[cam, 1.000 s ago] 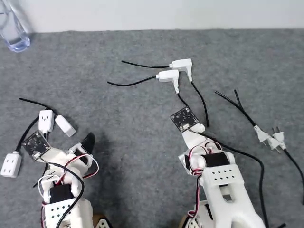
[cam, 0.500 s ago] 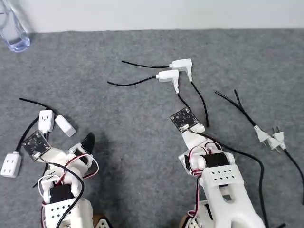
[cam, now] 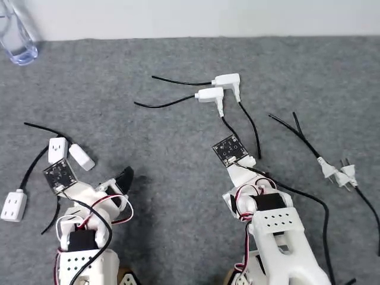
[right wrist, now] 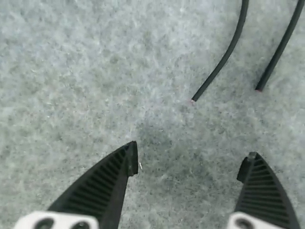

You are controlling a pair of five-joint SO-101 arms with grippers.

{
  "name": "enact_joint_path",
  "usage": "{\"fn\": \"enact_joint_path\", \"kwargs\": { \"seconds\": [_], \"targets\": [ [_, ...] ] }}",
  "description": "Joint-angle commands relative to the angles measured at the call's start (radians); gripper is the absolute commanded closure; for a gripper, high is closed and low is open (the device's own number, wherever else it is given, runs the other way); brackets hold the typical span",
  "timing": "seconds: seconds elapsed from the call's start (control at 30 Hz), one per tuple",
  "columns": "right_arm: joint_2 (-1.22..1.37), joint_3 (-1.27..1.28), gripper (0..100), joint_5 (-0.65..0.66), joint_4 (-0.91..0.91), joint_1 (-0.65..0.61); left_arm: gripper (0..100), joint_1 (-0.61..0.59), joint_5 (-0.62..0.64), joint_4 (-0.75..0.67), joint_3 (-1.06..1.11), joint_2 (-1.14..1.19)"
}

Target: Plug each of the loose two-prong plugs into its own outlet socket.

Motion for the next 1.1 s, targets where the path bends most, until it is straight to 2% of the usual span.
{"fn": "enact_joint_path", "kwargs": {
  "seconds": [0.0, 0.1, 0.2, 0.27, 0.4, 0.57, 0.63, 0.73, 0.83, 0.97, 1.07],
  "targets": [
    [-0.019, -0.006, 67.4, 0.000, -0.018, -0.002, 68, 0.008, -0.006, 0.000, -0.015, -0.011],
    [-0.019, -0.006, 67.4, 0.000, -0.018, -0.001, 68, 0.029, -0.009, -0.003, -0.015, -0.011],
    [-0.019, -0.006, 67.4, 0.000, -0.018, -0.001, 68, 0.109, -0.009, -0.009, -0.019, -0.011],
    [-0.019, -0.006, 67.4, 0.000, -0.018, -0.001, 68, 0.104, -0.012, 0.031, -0.050, -0.011],
    [-0.019, -0.006, 67.4, 0.000, -0.018, -0.002, 68, -0.049, -0.009, 0.124, -0.166, -0.011],
    [-0.019, -0.006, 67.4, 0.000, -0.018, -0.002, 68, -0.253, -0.006, 0.155, -0.262, -0.011],
    [-0.019, -0.006, 67.4, 0.000, -0.019, -0.004, 68, -0.299, -0.020, 0.178, -0.283, -0.011],
    [-0.019, -0.005, 67.4, 0.000, -0.033, -0.004, 68, -0.347, -0.190, 0.178, -0.308, -0.011],
    [-0.019, 0.005, 67.4, 0.000, -0.045, -0.004, 68, -0.459, -0.356, 0.055, -0.337, -0.011],
    [-0.019, 0.018, 67.4, 0.000, -0.073, -0.004, 68, -0.614, -0.420, -0.002, -0.430, -0.011],
    [-0.019, 0.018, 67.4, 0.000, -0.073, -0.004, 68, -0.638, -0.457, 0.002, -0.483, -0.005]
  ]
}}
